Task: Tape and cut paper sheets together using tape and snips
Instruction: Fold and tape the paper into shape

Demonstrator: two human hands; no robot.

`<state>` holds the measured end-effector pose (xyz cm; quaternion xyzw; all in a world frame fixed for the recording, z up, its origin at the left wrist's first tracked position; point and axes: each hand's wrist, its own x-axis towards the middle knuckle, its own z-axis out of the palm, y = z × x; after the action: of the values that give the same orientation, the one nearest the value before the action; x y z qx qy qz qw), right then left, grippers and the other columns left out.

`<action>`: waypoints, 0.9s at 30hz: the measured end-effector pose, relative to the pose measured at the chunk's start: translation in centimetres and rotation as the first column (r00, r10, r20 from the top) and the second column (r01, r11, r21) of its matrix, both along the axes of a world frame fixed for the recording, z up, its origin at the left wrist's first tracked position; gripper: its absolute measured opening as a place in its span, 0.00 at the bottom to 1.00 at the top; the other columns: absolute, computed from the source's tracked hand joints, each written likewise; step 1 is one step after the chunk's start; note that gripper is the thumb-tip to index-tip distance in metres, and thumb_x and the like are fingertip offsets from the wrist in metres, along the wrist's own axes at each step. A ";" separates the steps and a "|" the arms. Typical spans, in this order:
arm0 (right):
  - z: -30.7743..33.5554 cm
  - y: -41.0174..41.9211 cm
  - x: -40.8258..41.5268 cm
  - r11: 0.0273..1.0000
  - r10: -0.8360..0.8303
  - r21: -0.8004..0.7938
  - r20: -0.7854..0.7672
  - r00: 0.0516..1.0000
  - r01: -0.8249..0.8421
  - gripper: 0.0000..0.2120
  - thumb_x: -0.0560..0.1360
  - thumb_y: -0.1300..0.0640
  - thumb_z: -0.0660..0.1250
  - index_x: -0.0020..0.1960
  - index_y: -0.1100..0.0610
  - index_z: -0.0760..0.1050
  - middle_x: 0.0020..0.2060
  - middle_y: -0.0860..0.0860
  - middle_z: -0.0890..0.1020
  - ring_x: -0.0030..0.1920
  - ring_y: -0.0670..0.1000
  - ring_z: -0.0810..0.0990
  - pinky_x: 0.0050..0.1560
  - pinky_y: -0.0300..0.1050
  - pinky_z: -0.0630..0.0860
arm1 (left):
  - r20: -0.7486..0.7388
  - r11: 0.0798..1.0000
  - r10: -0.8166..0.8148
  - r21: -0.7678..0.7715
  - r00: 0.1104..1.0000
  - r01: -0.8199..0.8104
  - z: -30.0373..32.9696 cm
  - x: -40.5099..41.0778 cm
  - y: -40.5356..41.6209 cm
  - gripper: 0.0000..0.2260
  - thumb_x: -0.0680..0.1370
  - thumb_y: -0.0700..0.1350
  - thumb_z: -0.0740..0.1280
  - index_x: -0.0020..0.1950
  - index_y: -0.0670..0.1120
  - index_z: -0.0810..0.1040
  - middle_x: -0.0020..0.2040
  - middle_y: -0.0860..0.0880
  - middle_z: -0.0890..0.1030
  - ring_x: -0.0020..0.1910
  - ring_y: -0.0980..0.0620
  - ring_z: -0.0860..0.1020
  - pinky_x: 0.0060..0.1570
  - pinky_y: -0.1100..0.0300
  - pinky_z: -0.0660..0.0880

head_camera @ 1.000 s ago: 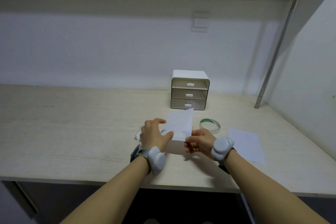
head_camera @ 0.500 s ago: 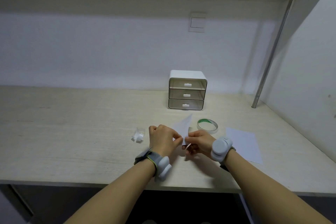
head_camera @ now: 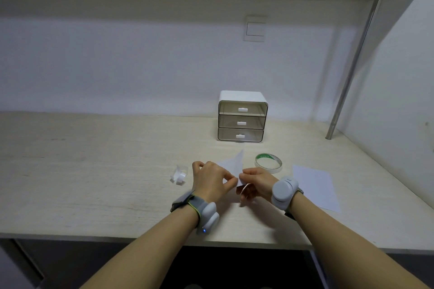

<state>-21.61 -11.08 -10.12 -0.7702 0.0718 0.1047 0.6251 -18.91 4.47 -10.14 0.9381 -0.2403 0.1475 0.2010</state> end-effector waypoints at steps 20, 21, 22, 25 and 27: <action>0.5 0.7 -0.2 0.998 -0.008 -0.065 0.011 1.000 0.009 0.14 0.80 0.62 0.57 0.37 0.57 0.74 0.31 0.58 0.78 0.27 0.56 0.78 0.35 0.47 0.74 | -0.001 0.999 0.019 0.038 1.000 -0.019 0.2 -0.1 0.0 0.13 0.76 0.51 0.61 0.44 0.53 0.85 0.42 0.53 0.84 0.50 0.55 0.76 0.53 0.56 0.52; 0.5 0.6 -0.2 0.997 -0.006 -0.073 0.011 1.000 0.006 0.14 0.80 0.62 0.57 0.37 0.57 0.74 0.31 0.57 0.78 0.27 0.55 0.78 0.33 0.45 0.73 | -0.010 0.999 0.027 0.036 1.000 -0.027 0.3 -0.1 -0.1 0.13 0.76 0.51 0.61 0.43 0.52 0.85 0.43 0.54 0.84 0.50 0.56 0.76 0.53 0.56 0.52; 0.4 0.6 -0.2 0.997 -0.008 -0.074 0.012 1.000 0.009 0.14 0.80 0.62 0.57 0.37 0.57 0.74 0.31 0.58 0.78 0.27 0.55 0.78 0.33 0.44 0.73 | -0.032 0.999 0.042 0.016 0.999 -0.041 0.4 -0.1 0.0 0.13 0.76 0.50 0.61 0.43 0.51 0.85 0.43 0.54 0.84 0.50 0.56 0.76 0.54 0.55 0.53; 0.3 0.2 -0.3 0.998 -0.044 -0.051 0.004 0.999 0.044 0.12 0.79 0.64 0.57 0.38 0.60 0.72 0.30 0.58 0.77 0.25 0.54 0.77 0.27 0.42 0.75 | -0.152 0.985 0.124 -0.098 0.981 -0.140 0.6 0.5 1.1 0.13 0.75 0.50 0.61 0.41 0.50 0.85 0.43 0.55 0.85 0.48 0.56 0.77 0.53 0.55 0.55; 0.2 -0.4 -0.4 0.995 -0.090 -0.052 -0.014 0.996 0.089 0.12 0.78 0.66 0.56 0.37 0.62 0.69 0.29 0.59 0.76 0.22 0.54 0.76 0.23 0.40 0.74 | -0.244 0.952 0.201 -0.179 0.949 -0.248 0.6 1.4 2.8 0.12 0.74 0.49 0.62 0.38 0.47 0.83 0.39 0.52 0.84 0.45 0.52 0.78 0.49 0.55 0.55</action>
<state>-22.04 -11.43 -9.91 -0.7812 0.1141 0.0808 0.6084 -17.54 7.23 -9.56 0.9439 -0.0906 0.0876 0.3052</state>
